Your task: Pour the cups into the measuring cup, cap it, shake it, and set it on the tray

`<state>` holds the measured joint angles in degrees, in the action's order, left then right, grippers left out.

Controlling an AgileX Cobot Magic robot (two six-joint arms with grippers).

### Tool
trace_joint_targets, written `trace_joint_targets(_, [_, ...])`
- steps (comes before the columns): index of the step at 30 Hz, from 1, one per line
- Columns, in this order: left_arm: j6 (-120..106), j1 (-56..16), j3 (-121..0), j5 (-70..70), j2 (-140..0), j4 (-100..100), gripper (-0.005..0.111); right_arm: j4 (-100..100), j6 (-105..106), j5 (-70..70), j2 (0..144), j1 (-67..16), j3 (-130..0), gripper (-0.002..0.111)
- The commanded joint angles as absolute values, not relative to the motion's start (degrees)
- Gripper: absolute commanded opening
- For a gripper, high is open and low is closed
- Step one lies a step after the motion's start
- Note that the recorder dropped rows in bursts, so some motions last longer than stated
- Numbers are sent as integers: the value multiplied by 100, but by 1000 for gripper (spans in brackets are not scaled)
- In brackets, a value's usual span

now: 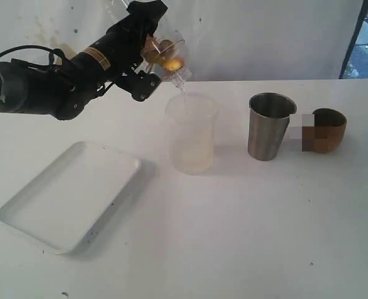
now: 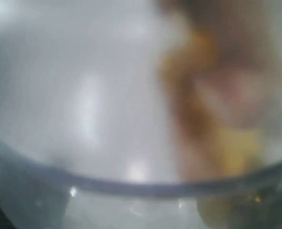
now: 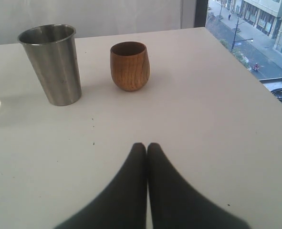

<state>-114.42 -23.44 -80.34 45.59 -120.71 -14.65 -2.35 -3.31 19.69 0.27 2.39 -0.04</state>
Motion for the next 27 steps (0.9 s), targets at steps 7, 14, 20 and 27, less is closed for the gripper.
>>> trace_joint_targets(7, [-11855,-2357,-8078,4849,-11936,-1461,0,-257,-326,1945,0,284,0,0])
trace_joint_targets(14, [-12137,-2478,-8078,4849,-11936,-1544,0,-257,-326,1945,0,284,0,0])
trace_joint_targets(20, [-12135,-2478,-8078,4873,-11936,-1618,0,-257,-326,1945,0,284,0,0])
trace_joint_targets(27, [-12135,-2478,-8078,4895,-11936,-1673,0,-257,-326,1945,0,284,0,0])
